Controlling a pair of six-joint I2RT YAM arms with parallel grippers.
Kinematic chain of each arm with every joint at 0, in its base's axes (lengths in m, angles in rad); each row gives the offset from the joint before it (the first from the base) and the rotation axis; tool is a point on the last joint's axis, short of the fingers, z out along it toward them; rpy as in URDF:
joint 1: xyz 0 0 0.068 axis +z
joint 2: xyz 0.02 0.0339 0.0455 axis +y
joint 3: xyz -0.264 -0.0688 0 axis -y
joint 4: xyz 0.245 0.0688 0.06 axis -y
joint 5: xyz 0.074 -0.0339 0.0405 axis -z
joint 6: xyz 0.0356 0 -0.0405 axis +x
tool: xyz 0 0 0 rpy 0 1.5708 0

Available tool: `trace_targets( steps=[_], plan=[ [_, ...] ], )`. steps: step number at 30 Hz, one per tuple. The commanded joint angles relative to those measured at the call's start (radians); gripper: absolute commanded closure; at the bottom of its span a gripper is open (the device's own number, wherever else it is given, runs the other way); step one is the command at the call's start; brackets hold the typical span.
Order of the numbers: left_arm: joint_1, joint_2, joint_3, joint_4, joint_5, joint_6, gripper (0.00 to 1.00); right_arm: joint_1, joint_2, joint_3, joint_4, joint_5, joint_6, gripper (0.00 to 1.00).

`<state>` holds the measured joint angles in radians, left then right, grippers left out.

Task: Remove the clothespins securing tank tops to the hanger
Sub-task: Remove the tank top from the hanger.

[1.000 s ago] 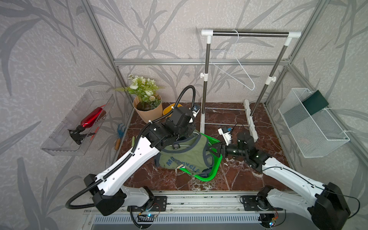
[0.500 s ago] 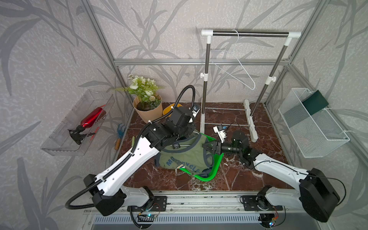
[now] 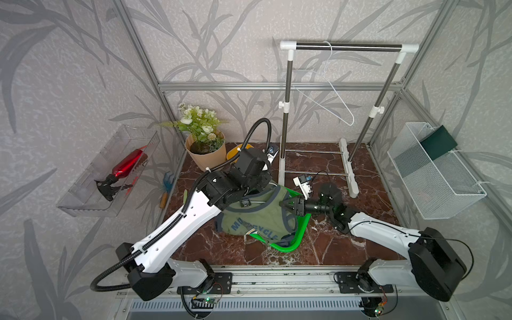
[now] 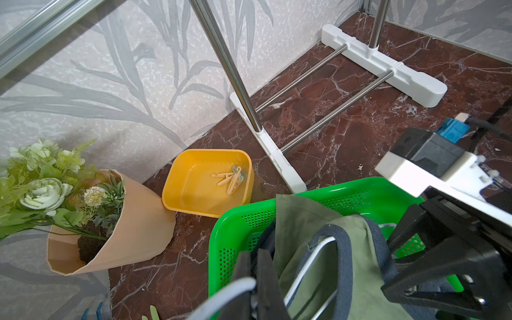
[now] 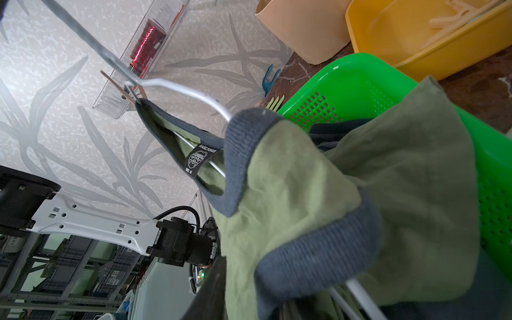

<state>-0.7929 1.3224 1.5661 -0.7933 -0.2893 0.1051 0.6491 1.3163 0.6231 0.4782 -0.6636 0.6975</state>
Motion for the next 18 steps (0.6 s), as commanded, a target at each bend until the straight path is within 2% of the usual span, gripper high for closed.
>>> trace_targets(
  steps=[1, 4, 7, 18],
  plan=[
    [-0.004, -0.028, 0.020, -0.006, -0.011, 0.010, 1.00, 0.007, -0.005, -0.005, 0.051, -0.001, -0.006, 0.74],
    [-0.003, -0.027, 0.023, -0.019, -0.023, 0.020, 1.00, 0.006, -0.047, -0.003, -0.027, 0.041, -0.045, 0.85],
    [-0.003, -0.031, 0.025, -0.025, -0.032, 0.029, 1.00, 0.000, -0.093, -0.005, -0.101, 0.081, -0.092, 0.99],
    [0.000, -0.083, 0.043, -0.075, -0.063, 0.035, 1.00, -0.078, -0.282, -0.187, -0.131, 0.298, -0.023, 1.00]
  ],
)
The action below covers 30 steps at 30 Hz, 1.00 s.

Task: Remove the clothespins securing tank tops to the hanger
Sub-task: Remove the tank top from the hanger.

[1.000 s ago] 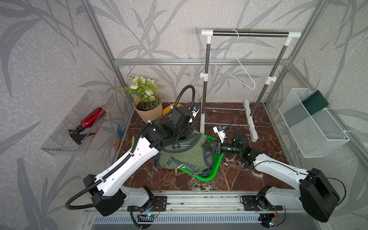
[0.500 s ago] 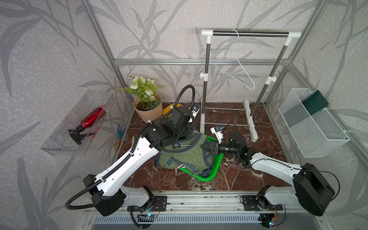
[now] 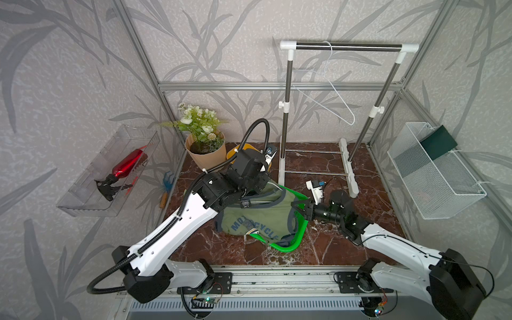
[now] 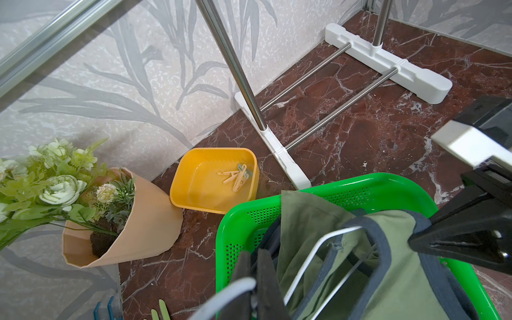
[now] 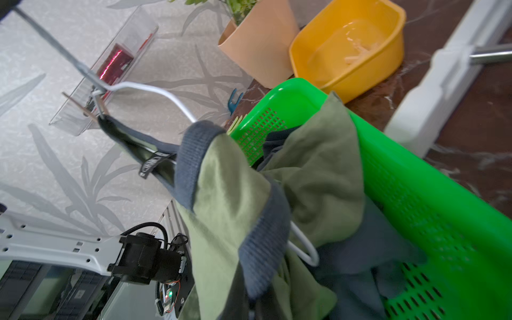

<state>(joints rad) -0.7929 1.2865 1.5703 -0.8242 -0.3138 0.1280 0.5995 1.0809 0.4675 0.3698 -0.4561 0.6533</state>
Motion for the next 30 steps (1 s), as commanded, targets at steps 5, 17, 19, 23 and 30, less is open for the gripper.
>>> trace_targets(
  steps=[5, 17, 19, 23, 30],
  plan=[
    [0.001, -0.060, 0.038, -0.051, -0.042, 0.003, 1.00, -0.097, -0.087, -0.075, -0.046, 0.093, 0.053, 1.00],
    [0.012, -0.058, 0.031, -0.016, -0.017, -0.010, 1.00, -0.121, -0.081, -0.135, -0.010, 0.089, 0.101, 1.00],
    [0.012, -0.040, 0.029, -0.019, -0.009, -0.014, 1.00, -0.122, -0.075, -0.128, 0.002, 0.065, 0.099, 1.00],
    [0.014, -0.056, 0.007, 0.025, -0.001, -0.030, 1.00, -0.121, -0.094, -0.097, -0.074, 0.034, 0.059, 1.00],
    [0.018, -0.059, 0.017, 0.117, -0.003, -0.058, 1.00, -0.026, -0.089, -0.024, -0.161, -0.009, 0.016, 1.00]
  ],
)
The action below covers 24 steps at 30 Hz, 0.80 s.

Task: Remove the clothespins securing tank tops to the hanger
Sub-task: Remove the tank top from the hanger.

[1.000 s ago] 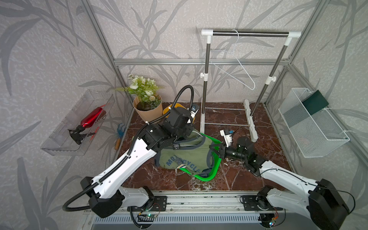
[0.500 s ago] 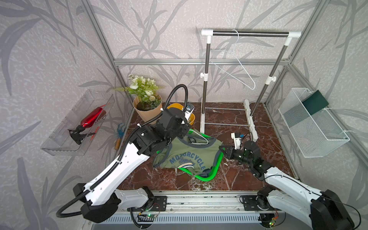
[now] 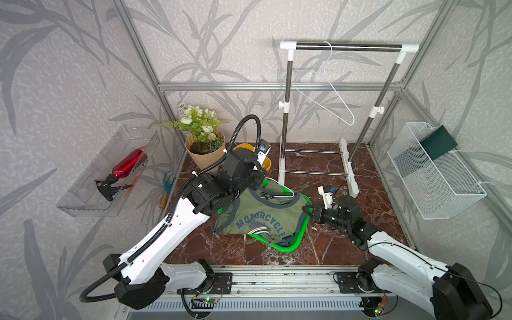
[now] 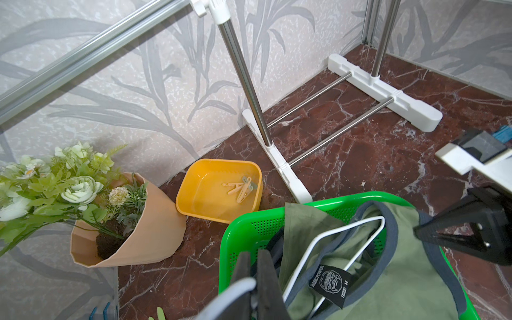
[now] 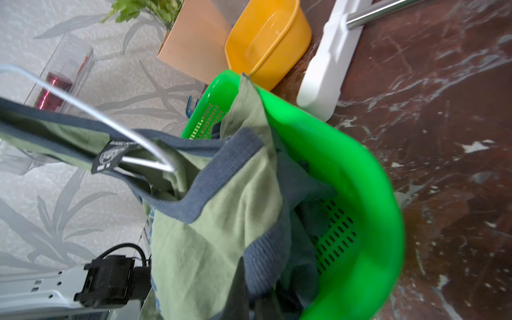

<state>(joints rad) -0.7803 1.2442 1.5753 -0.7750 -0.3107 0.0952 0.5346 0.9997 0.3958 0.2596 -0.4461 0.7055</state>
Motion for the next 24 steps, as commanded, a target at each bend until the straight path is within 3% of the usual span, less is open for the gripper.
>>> trace_targets(
  steps=[1, 2, 3, 5, 9, 11, 16, 24],
  plan=[
    [0.006, -0.017, 0.013, 0.080, 0.001, -0.030, 1.00, 0.054, -0.006, 0.058, -0.071, -0.013, -0.044, 0.99],
    [0.005, -0.016, 0.013, 0.090, 0.014, -0.036, 1.00, 0.073, -0.003, 0.074, -0.102, -0.009, -0.059, 0.87],
    [0.005, -0.013, 0.014, 0.098, 0.027, -0.042, 1.00, 0.094, 0.002, 0.102, -0.155, -0.006, -0.096, 0.68],
    [0.006, -0.007, 0.013, 0.108, 0.044, -0.050, 1.00, 0.125, -0.004, 0.174, -0.324, 0.038, -0.178, 0.43],
    [0.007, -0.004, 0.001, 0.131, 0.073, -0.057, 1.00, 0.129, -0.124, 0.310, -0.723, 0.284, -0.307, 0.20],
    [0.009, -0.007, -0.010, 0.140, 0.097, -0.061, 1.00, 0.107, -0.206, 0.357, -0.815, 0.314, -0.348, 0.15],
    [0.018, -0.007, -0.037, 0.163, 0.192, -0.087, 1.00, 0.088, -0.253, 0.511, -0.911, 0.213, -0.446, 0.12],
    [0.027, 0.003, -0.070, 0.209, 0.371, -0.134, 1.00, 0.090, -0.115, 0.647, -0.721, -0.043, -0.607, 0.12]
  ],
)
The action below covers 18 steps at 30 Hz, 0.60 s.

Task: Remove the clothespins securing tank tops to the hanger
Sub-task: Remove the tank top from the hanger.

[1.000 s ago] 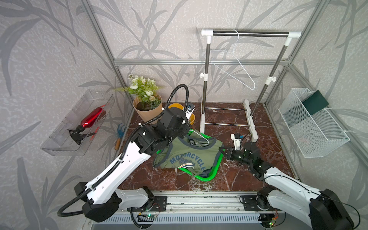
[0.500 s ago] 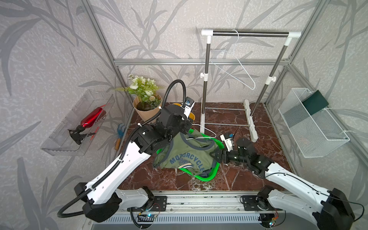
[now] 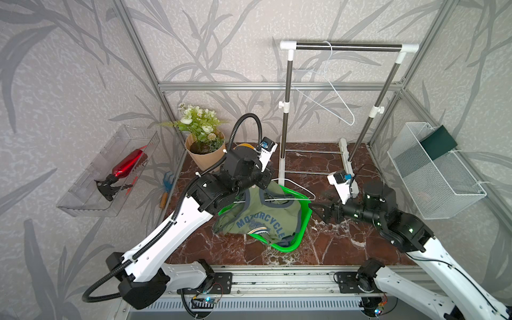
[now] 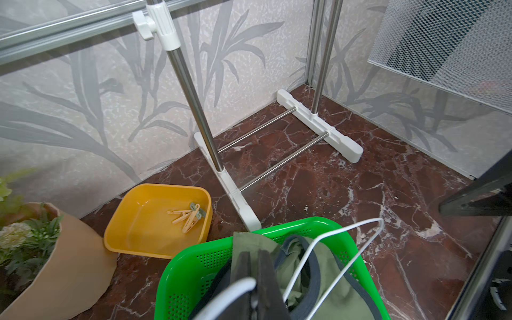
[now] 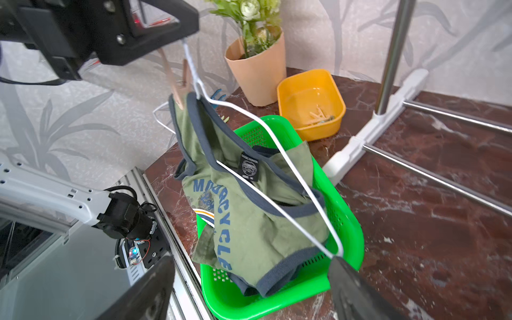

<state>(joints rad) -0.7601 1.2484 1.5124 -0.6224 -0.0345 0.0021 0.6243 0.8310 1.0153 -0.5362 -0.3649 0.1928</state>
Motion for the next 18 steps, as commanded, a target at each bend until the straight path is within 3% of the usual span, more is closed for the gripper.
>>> trace_targets(
  steps=[1, 9, 15, 18],
  plan=[
    [0.008, -0.001, -0.009, 0.060, 0.116, -0.045, 1.00, 0.000, 0.079, 0.033, 0.111, -0.150, -0.103, 0.12],
    [0.014, 0.028, 0.000, 0.066, 0.261, -0.064, 1.00, 0.000, 0.344, 0.142, 0.283, -0.338, -0.123, 0.15],
    [0.025, 0.030, -0.010, 0.064, 0.289, -0.062, 1.00, 0.009, 0.392, 0.118, 0.404, -0.409, -0.067, 0.42],
    [0.035, 0.028, -0.016, 0.073, 0.328, -0.068, 1.00, 0.015, 0.396, 0.111, 0.430, -0.401, -0.062, 0.43]
  ],
)
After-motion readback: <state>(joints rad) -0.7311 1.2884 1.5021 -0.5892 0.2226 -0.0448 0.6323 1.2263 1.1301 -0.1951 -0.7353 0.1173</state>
